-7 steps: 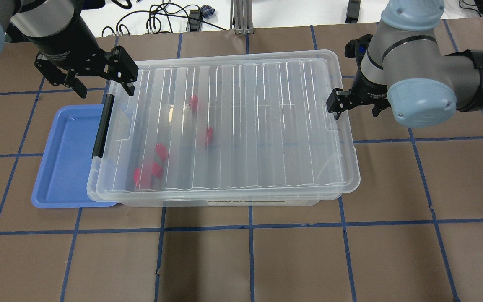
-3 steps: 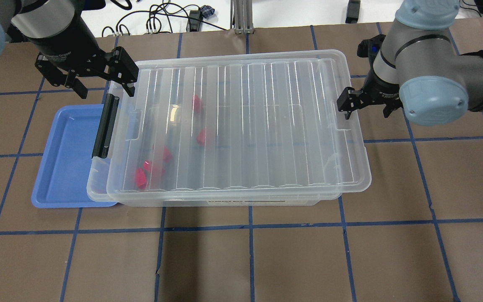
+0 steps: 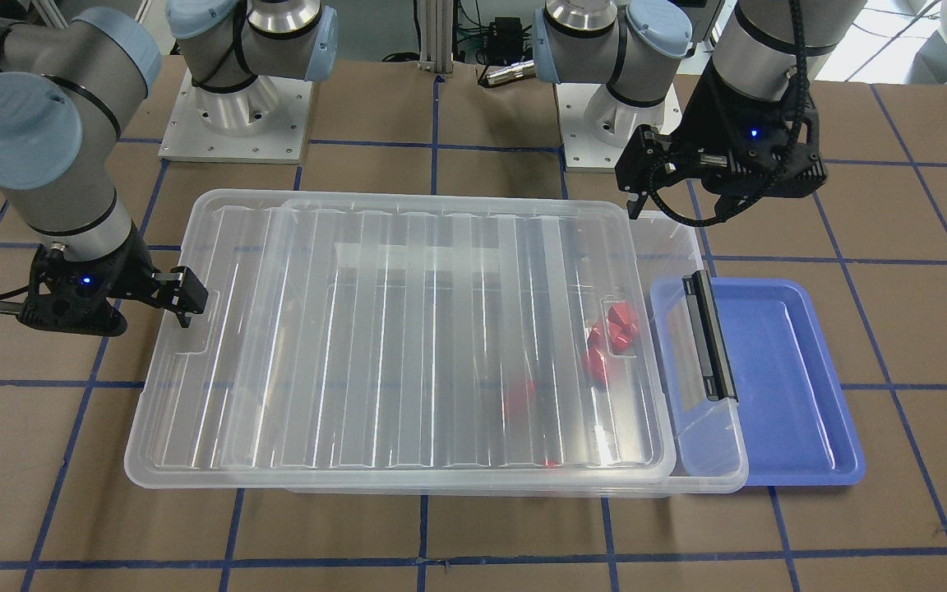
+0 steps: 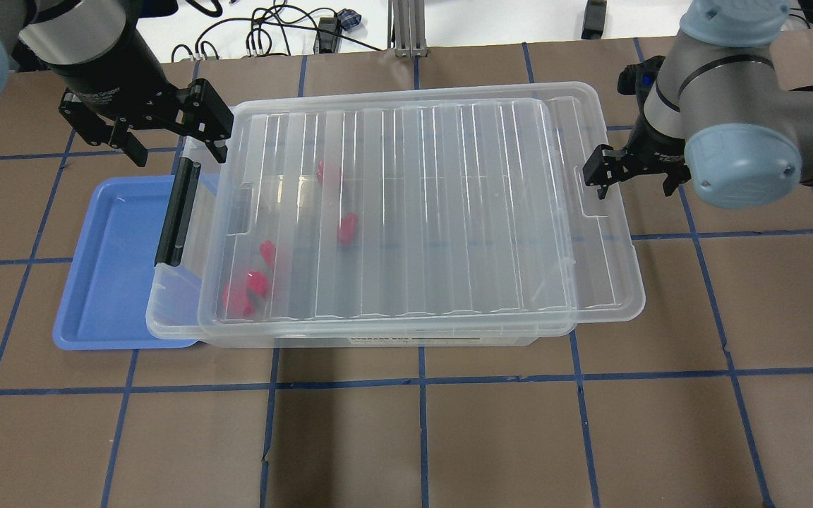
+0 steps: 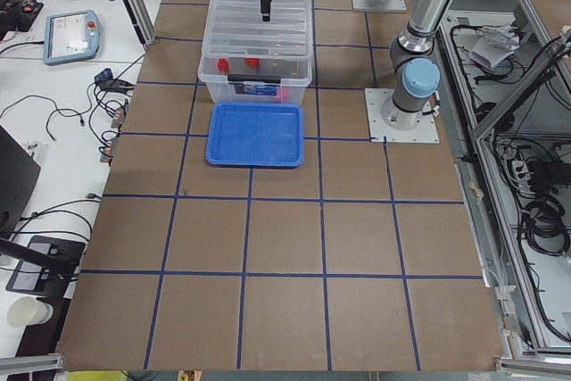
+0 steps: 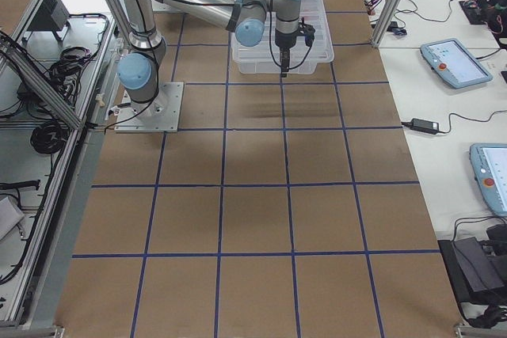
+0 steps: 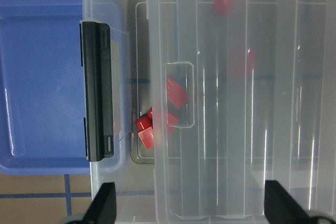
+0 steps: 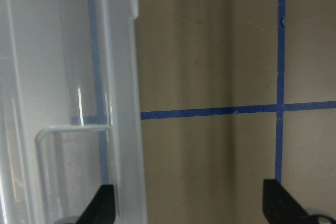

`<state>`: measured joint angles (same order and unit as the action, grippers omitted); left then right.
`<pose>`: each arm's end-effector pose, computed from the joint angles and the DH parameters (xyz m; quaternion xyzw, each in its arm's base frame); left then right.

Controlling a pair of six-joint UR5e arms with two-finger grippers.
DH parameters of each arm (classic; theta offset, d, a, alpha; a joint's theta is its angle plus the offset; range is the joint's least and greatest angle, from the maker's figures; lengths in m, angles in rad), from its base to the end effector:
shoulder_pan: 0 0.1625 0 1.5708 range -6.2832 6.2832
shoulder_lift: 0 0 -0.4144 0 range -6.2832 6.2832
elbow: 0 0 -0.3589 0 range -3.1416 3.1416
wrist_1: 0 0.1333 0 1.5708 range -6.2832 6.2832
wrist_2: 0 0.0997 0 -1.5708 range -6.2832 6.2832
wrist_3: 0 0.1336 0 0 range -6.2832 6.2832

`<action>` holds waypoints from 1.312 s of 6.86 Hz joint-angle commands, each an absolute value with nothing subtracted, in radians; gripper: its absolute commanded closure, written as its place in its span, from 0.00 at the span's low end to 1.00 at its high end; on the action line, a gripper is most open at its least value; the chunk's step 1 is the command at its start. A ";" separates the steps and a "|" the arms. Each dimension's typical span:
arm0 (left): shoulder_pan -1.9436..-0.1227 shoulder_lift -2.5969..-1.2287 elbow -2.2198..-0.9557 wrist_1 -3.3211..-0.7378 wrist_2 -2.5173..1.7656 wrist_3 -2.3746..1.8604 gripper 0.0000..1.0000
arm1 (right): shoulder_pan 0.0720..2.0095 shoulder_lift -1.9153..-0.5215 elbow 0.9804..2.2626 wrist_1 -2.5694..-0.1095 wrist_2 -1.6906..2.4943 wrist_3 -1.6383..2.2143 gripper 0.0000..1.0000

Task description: Place red block in blue tray from box

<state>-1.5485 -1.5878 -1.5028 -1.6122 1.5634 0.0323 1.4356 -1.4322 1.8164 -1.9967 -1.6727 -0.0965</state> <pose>-0.1239 -0.4693 0.4625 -0.0050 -1.0000 0.0049 0.0036 0.0519 -0.5068 0.3098 -0.0204 -0.9983 0.0148 0.0530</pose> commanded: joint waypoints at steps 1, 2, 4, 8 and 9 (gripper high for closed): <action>-1.549 -1.588 -1.503 -1.612 1.565 0.032 0.00 | 1.411 -1.436 1.815 -1.996 -1.678 -0.106 0.00; -1.549 -1.588 -1.503 -1.612 1.563 0.032 0.00 | 1.401 -1.436 1.815 -1.996 -1.678 -0.110 0.00; -1.549 -1.588 -1.503 -1.612 1.563 0.032 0.00 | 1.379 -1.437 1.813 -1.994 -1.678 -0.114 0.00; -1.549 -1.591 -1.502 -1.612 1.563 0.032 0.00 | 1.325 -1.437 1.801 -1.971 -1.687 -0.147 0.00; -1.549 -1.588 -1.503 -1.612 1.565 0.032 0.00 | 1.318 -1.437 1.801 -1.961 -1.689 -0.155 0.00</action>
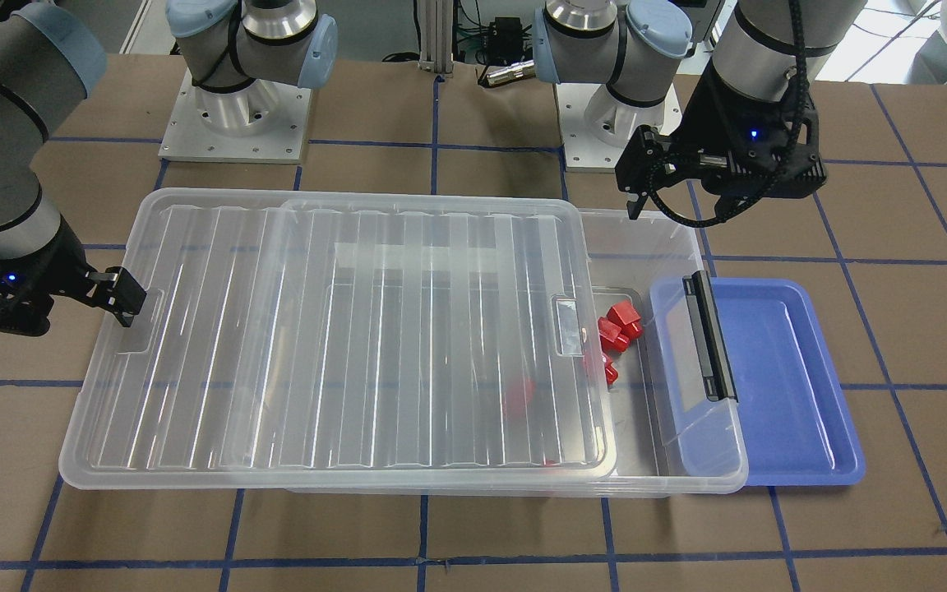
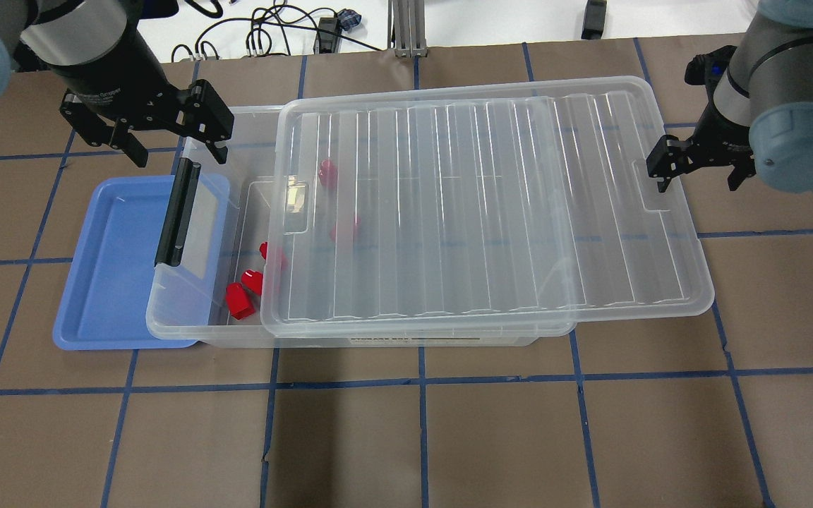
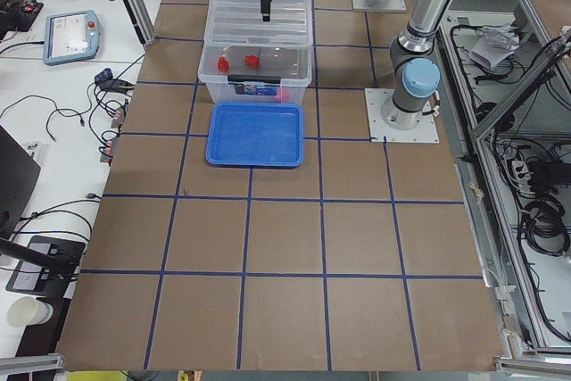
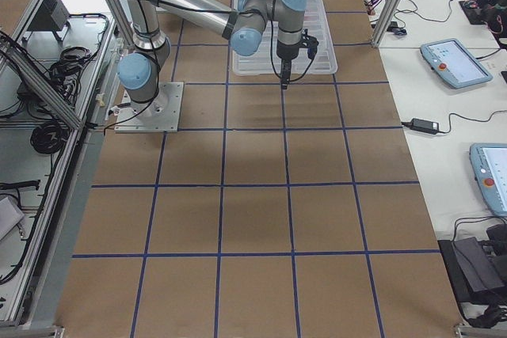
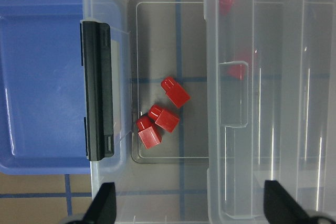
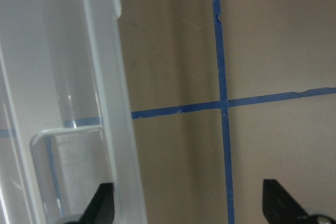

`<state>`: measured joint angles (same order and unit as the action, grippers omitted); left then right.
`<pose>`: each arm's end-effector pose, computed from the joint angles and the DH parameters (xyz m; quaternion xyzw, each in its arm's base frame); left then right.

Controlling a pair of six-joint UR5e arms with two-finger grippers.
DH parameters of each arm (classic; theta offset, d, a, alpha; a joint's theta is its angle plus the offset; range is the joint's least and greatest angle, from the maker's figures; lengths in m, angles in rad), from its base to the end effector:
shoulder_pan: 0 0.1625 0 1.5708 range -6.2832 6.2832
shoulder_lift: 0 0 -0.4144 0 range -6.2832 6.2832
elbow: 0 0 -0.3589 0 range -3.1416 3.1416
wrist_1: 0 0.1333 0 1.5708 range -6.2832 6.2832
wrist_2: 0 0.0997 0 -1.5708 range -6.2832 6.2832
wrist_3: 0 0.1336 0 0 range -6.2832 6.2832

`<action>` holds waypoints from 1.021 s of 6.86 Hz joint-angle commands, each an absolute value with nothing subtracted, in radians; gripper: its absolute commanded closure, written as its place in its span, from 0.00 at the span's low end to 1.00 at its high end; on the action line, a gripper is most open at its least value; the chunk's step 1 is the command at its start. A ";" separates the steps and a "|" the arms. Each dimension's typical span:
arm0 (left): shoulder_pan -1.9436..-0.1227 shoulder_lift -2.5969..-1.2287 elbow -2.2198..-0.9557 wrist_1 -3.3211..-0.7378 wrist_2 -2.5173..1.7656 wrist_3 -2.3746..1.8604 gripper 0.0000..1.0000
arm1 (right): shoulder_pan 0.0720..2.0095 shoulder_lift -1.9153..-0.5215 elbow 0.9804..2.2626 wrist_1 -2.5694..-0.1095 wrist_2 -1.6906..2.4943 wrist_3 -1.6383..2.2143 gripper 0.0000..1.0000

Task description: Place red block in blue tray from box

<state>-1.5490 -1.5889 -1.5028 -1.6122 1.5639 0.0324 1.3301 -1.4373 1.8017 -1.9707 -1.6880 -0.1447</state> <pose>-0.1240 -0.4696 0.4620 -0.0053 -1.0000 0.0043 0.0033 -0.0037 -0.5086 0.3162 -0.0489 -0.9969 0.0062 0.0609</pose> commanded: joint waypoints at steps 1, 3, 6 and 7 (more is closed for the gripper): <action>-1.548 -1.589 -1.503 -1.612 1.563 0.032 0.00 | 1.312 -1.437 1.792 -1.942 -1.690 -0.155 0.00; -1.548 -1.589 -1.502 -1.612 1.565 0.032 0.00 | 1.275 -1.437 1.749 -1.856 -1.690 -0.182 0.00; -1.548 -1.589 -1.503 -1.612 1.565 0.032 0.00 | 1.250 -1.437 1.747 -1.855 -1.690 -0.202 0.00; -1.548 -1.591 -1.502 -1.611 1.565 0.032 0.00 | 1.237 -1.437 1.747 -1.855 -1.690 -0.207 0.00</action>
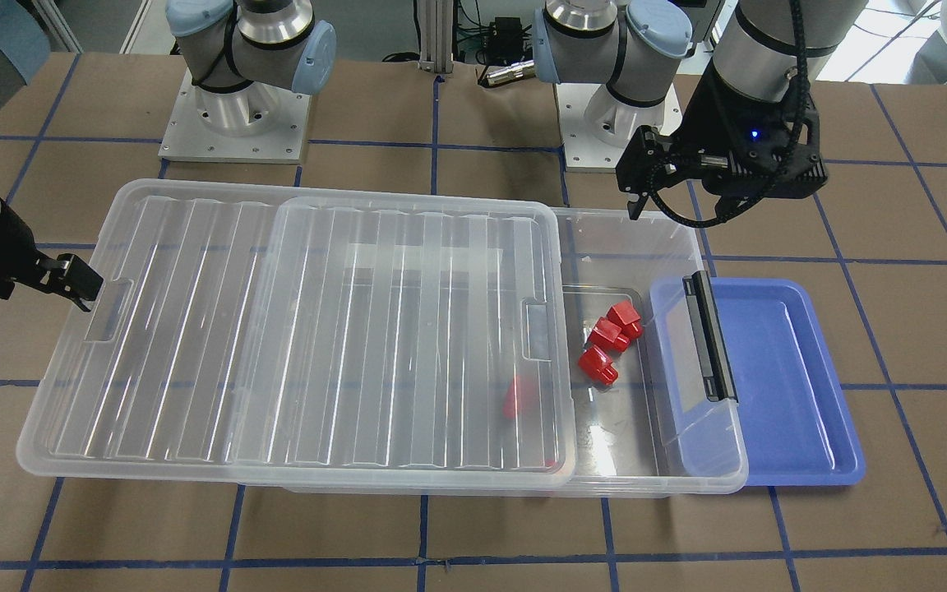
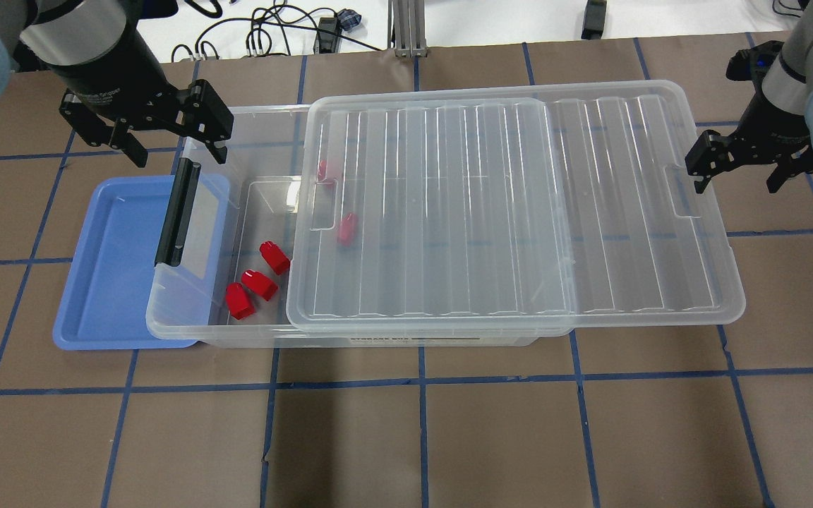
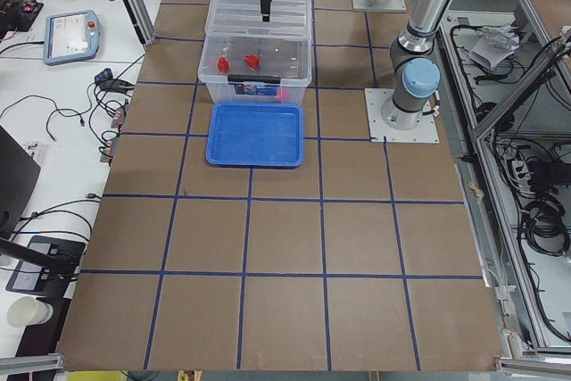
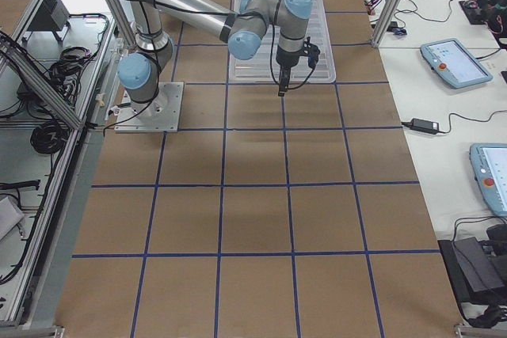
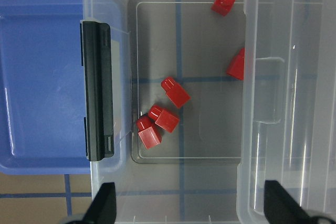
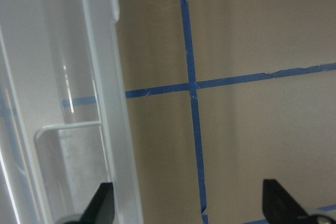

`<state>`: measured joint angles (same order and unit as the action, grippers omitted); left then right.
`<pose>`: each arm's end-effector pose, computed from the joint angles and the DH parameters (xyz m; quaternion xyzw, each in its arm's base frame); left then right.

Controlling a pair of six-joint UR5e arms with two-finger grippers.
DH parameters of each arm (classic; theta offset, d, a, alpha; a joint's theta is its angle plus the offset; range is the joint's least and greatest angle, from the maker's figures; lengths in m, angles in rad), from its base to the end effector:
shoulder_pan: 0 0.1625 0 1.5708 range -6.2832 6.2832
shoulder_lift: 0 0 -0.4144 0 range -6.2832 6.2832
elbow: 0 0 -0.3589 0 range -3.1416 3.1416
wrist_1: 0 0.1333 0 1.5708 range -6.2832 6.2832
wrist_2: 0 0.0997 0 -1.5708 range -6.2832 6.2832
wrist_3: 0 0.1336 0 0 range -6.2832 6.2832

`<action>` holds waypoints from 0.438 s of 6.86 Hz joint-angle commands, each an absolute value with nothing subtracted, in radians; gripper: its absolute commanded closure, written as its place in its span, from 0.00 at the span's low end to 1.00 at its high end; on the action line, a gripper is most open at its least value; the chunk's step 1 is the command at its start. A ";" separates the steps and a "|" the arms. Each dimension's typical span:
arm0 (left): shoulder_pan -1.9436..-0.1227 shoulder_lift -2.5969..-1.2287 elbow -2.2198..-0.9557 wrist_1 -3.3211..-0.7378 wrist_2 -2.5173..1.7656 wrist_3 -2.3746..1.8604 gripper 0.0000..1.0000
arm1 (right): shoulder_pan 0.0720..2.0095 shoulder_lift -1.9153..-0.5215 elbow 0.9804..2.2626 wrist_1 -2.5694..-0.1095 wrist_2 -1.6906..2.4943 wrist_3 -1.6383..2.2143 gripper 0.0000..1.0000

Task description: Place red block in blue tray from box

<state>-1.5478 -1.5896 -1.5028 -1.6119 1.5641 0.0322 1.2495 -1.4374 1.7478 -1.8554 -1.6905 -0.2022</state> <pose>-0.1234 -0.4700 0.4617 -0.0046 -1.0000 0.0041 0.0032 -0.0444 -0.5049 0.3284 -0.0586 -0.9964 -0.0279 0.0544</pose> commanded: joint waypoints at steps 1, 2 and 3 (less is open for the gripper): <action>-1.548 -1.591 -1.502 -1.612 1.565 0.034 0.00 | 1.229 -1.437 1.747 -1.855 -1.690 -0.222 0.00; -1.548 -1.592 -1.502 -1.611 1.565 0.032 0.00 | 1.226 -1.437 1.747 -1.855 -1.690 -0.224 0.00; -1.548 -1.591 -1.503 -1.611 1.565 0.032 0.00 | 1.220 -1.439 1.747 -1.853 -1.690 -0.224 0.00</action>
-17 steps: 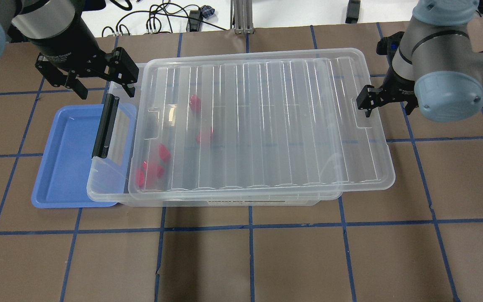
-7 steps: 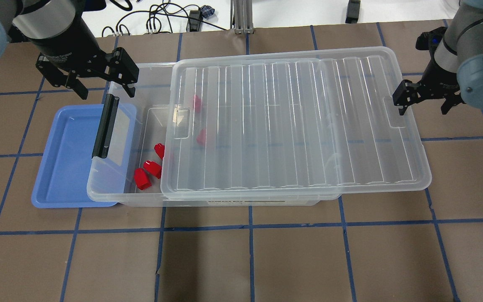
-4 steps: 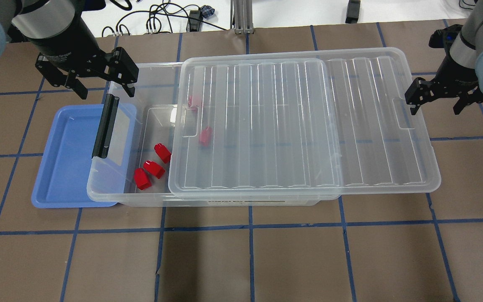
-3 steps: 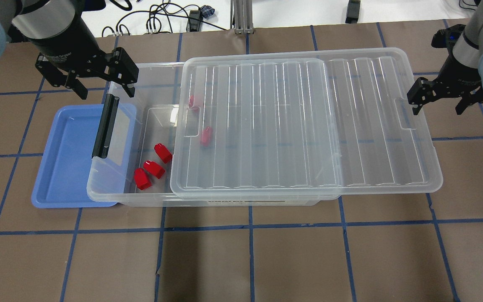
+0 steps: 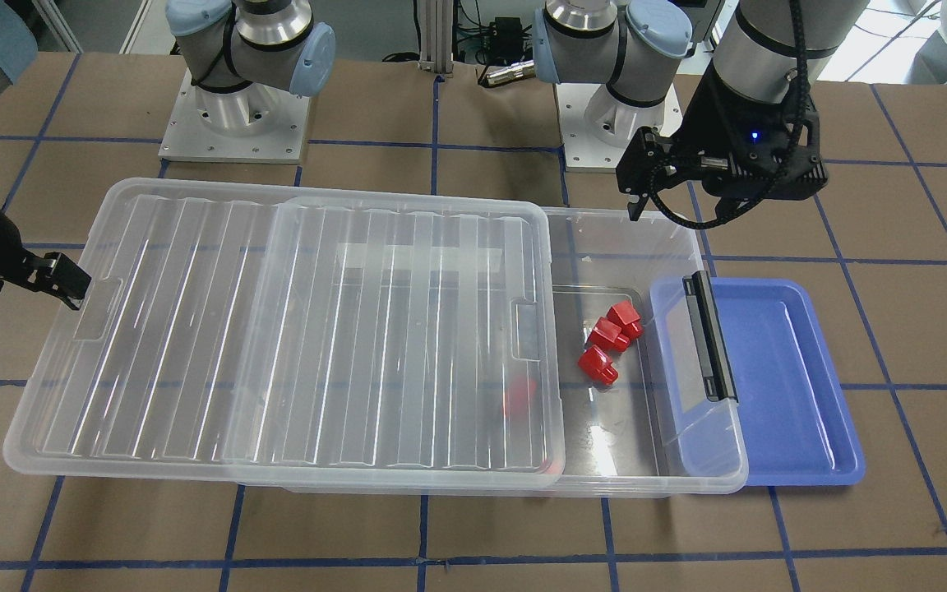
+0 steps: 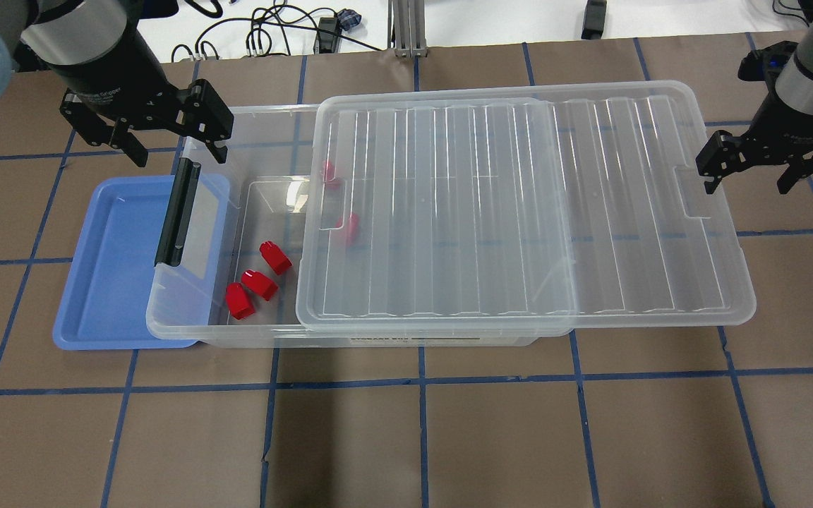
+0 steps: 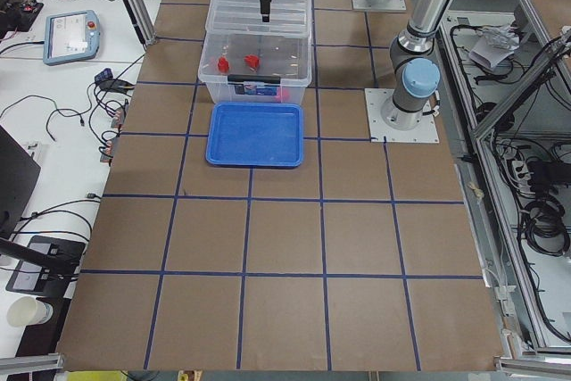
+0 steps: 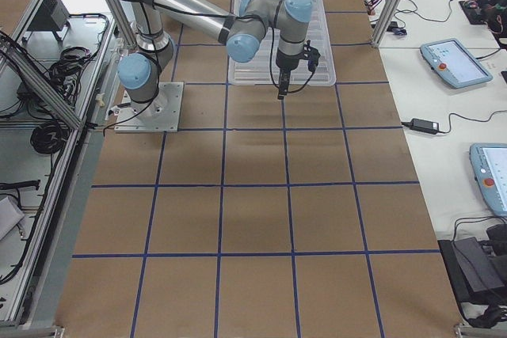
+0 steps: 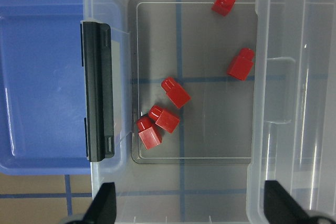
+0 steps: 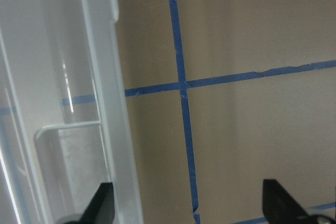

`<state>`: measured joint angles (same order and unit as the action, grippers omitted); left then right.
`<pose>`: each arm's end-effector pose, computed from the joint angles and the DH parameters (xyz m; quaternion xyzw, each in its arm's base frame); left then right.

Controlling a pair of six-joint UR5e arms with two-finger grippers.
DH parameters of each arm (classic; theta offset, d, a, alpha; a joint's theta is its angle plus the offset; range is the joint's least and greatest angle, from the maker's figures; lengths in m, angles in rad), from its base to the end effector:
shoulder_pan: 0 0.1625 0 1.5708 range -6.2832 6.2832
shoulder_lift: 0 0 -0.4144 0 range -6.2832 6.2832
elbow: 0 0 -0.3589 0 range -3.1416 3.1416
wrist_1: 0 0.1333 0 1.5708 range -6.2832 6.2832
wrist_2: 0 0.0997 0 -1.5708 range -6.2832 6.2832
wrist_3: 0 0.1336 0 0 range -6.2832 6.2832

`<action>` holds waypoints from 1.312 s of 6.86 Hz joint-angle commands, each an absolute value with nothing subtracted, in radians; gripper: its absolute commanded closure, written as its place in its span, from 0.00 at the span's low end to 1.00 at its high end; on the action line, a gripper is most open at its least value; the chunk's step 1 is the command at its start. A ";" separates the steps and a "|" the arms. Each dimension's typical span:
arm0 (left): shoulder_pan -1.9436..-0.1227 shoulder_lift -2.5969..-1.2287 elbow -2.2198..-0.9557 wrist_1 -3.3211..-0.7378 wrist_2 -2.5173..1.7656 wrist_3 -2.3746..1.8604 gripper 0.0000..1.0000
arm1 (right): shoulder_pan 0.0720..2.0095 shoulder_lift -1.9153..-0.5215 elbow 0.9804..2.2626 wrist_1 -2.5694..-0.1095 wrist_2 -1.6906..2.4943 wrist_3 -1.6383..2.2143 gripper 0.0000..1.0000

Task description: Place red block in blue tray from box

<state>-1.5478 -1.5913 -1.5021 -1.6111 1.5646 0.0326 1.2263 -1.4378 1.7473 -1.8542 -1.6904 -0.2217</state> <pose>-0.1233 -0.4707 0.4613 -0.0048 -1.0000 0.0040 0.0030 -0.0560 -0.5037 0.3287 -0.0605 -0.9963 -0.0292 0.0537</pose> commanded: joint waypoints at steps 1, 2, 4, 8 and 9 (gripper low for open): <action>-1.548 -1.591 -1.503 -1.612 1.565 0.034 0.00 | 1.221 -1.439 1.746 -1.847 -1.690 -0.222 0.00; -1.548 -1.591 -1.503 -1.612 1.566 0.034 0.00 | 1.224 -1.450 1.738 -1.826 -1.689 -0.219 0.00; -1.560 -1.607 -1.499 -1.611 1.574 0.031 0.00 | 1.309 -1.485 1.621 -1.697 -1.675 -0.169 0.00; -1.560 -1.739 -1.547 -1.576 1.563 0.029 0.00 | 1.555 -1.509 1.350 -1.394 -1.574 0.125 0.00; -1.560 -1.774 -1.604 -1.422 1.562 0.038 0.00 | 1.599 -1.517 1.356 -1.407 -1.575 0.221 0.00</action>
<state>-1.5600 -1.7346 -1.5501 -1.5426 1.5654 0.0322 1.5457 -1.5039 1.3644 -1.4095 -1.5835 0.1089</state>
